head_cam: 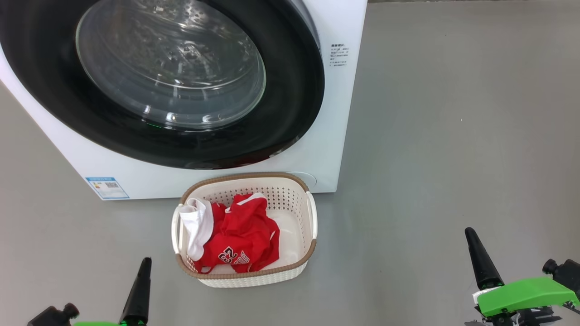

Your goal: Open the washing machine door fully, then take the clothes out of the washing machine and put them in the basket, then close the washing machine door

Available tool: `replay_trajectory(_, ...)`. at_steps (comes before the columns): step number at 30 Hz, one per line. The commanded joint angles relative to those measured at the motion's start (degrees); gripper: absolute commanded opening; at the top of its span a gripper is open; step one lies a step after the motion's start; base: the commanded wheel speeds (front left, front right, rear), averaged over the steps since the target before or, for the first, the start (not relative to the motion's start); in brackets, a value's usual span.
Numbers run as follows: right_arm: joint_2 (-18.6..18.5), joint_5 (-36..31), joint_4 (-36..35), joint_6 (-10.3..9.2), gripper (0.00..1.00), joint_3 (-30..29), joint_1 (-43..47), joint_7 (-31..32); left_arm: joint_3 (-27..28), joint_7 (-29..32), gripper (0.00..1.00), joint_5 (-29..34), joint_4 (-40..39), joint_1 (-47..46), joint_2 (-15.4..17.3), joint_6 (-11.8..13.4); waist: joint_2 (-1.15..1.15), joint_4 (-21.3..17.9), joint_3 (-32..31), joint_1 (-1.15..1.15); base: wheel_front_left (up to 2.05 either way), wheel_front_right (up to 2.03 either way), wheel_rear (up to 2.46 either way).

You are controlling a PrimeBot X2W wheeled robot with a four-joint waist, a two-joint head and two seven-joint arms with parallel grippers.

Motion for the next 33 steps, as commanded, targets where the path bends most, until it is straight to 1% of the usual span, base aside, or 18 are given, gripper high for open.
replay_trajectory(1, -1.0, 2.1, -1.5, -0.03, 0.0, 0.1, -3.0, 0.5, 1.7, 0.5, 0.0, -1.8, -1.0, -2.1, 0.6, 0.0, 0.0, 0.0, -0.2, 0.0, 0.0, 0.0, 0.0)
replay_trajectory(33, -1.0, 19.5, -1.5, -0.05, 0.0, -1.8, -4.6, 5.8, 3.4, 5.6, 0.0, -19.9, -0.2, -3.7, 0.1, 0.0, 0.0, 0.6, -2.6, 0.0, 0.0, 0.0, 0.0)
